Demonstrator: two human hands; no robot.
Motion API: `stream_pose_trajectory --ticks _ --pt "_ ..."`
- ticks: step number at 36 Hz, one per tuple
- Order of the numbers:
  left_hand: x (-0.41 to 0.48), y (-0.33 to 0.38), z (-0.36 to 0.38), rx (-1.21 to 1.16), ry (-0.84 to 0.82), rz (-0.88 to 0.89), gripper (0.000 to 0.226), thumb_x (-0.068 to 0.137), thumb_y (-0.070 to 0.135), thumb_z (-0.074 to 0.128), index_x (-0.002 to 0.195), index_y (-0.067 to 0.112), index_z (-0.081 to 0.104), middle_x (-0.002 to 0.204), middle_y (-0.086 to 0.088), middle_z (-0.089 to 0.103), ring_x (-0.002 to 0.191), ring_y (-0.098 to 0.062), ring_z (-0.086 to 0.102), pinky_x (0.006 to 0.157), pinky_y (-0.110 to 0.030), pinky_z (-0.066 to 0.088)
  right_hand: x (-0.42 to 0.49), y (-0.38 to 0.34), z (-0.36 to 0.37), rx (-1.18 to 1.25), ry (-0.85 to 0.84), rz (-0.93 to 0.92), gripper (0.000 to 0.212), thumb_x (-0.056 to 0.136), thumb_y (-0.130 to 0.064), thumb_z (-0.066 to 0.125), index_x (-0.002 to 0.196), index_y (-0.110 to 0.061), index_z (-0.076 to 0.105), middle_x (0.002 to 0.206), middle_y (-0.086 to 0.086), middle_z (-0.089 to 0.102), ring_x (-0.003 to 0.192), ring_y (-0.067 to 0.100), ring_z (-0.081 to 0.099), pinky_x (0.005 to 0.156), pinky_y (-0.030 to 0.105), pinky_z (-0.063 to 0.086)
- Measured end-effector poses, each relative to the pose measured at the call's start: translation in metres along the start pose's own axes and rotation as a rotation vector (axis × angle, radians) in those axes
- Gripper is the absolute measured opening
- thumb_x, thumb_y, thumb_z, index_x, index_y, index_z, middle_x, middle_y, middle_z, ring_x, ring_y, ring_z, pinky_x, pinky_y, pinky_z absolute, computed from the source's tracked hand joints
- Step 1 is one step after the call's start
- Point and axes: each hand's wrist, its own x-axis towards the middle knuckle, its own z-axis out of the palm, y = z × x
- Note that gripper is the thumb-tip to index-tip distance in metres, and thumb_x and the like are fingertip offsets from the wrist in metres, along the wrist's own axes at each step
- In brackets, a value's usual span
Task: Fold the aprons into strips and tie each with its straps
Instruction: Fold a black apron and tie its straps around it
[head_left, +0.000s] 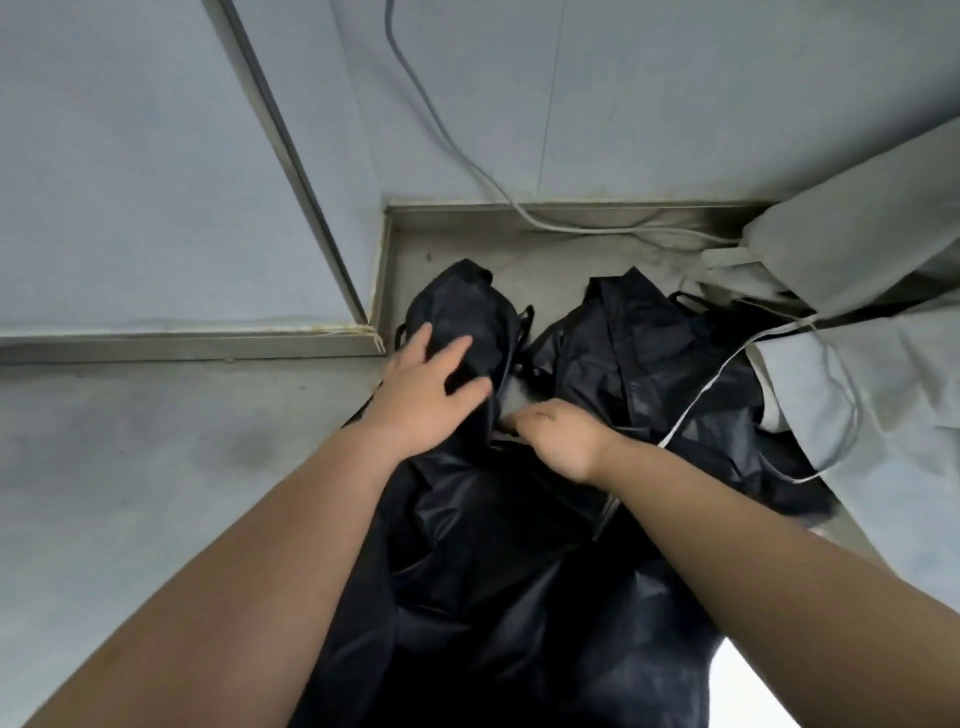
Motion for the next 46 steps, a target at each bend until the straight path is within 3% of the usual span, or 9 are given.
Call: stream_pose_trajectory --ticks 3,9,12,18,22,26,35,41,46 --pt "-0.001 -0.011 0.015 0.211 -0.321 -0.065 0.073 0.086 0.056 0.056 0.147 0.041 0.020 0.159 0.003 -0.004 0.145 -0.024 0.012 0.114 -0.034 0.020 -0.005 0.016 -0.011 -0.082 0.146 0.065 0.042 0.095 -0.010 0.041 0.137 -0.012 0.047 0.139 0.011 0.049 0.127 0.026 0.045 0.100 0.024 0.034" --pt "-0.013 -0.012 0.027 0.382 -0.251 -0.100 0.054 0.078 0.062 0.060 0.113 0.020 0.062 0.109 0.002 0.054 0.098 -0.017 0.053 0.088 -0.033 0.047 -0.018 0.047 -0.012 -0.319 -0.016 0.245 0.072 0.086 -0.035 0.065 0.146 -0.016 0.030 0.146 0.009 0.035 0.130 0.027 0.040 0.103 0.030 0.037" --pt "-0.019 -0.012 0.023 0.438 -0.243 -0.171 0.063 0.087 0.069 0.036 0.093 0.014 0.064 0.097 -0.003 0.063 0.091 -0.021 0.057 0.079 -0.034 0.047 -0.022 0.047 0.003 -0.479 -0.049 0.256 0.072 0.081 -0.051 0.064 0.140 -0.021 0.035 0.140 0.010 0.035 0.125 0.033 0.042 0.103 0.041 0.038" --pt "-0.032 -0.026 0.017 0.705 -0.090 -0.160 0.043 0.091 0.047 0.050 0.123 0.018 0.052 0.120 -0.005 0.054 0.109 -0.024 0.051 0.081 -0.032 0.043 -0.026 0.054 0.019 -0.379 0.030 0.313 0.088 0.081 -0.065 0.054 0.148 -0.026 0.011 0.147 0.014 0.016 0.120 0.035 0.047 0.092 0.042 0.047" --pt "-0.040 -0.021 0.037 0.474 -0.045 0.039 0.069 0.088 0.031 0.056 0.147 0.036 0.021 0.156 -0.004 0.012 0.140 -0.028 0.017 0.112 -0.042 0.027 -0.036 0.065 0.018 -0.363 0.005 0.304 0.085 0.085 -0.067 0.045 0.147 -0.042 -0.009 0.156 0.009 -0.014 0.124 0.034 0.048 0.098 0.045 0.044" --pt "-0.039 -0.010 0.055 0.370 -0.240 0.005 0.077 0.091 0.024 0.050 0.143 0.055 0.002 0.158 0.003 -0.017 0.141 -0.030 0.016 0.108 -0.045 0.034 -0.037 0.072 0.016 -0.503 0.077 0.242 0.067 0.090 -0.067 0.032 0.146 -0.048 0.000 0.157 0.005 -0.017 0.135 0.037 0.029 0.105 0.046 0.034" --pt "-0.027 0.015 0.068 0.334 -0.100 -0.123 0.052 0.096 0.019 0.032 0.142 0.042 0.034 0.158 0.001 0.013 0.141 -0.026 0.017 0.109 -0.047 0.021 -0.015 0.073 -0.005 -1.060 0.266 -0.080 0.058 0.094 -0.055 0.035 0.147 -0.042 0.014 0.157 0.009 -0.013 0.141 0.040 -0.011 0.107 0.061 -0.016" --pt "-0.005 0.049 0.082 0.254 -0.089 -0.227 0.046 0.095 0.053 0.029 0.130 0.032 0.052 0.150 -0.002 0.029 0.133 -0.031 0.029 0.105 -0.047 0.026 -0.004 0.104 -0.039 -0.874 0.119 0.119 0.057 0.097 -0.054 0.027 0.148 -0.045 0.003 0.157 0.002 -0.019 0.143 0.038 -0.011 0.111 0.065 -0.002" --pt "0.013 0.071 0.096 0.306 -0.115 -0.241 0.049 0.090 0.044 0.047 0.135 0.024 0.045 0.154 -0.005 0.019 0.138 -0.030 0.020 0.107 -0.049 0.031 0.003 0.135 -0.076 -0.799 0.163 0.239 0.054 0.101 -0.038 0.024 0.150 -0.036 0.001 0.158 0.003 -0.017 0.143 0.038 -0.007 0.112 0.062 0.001"
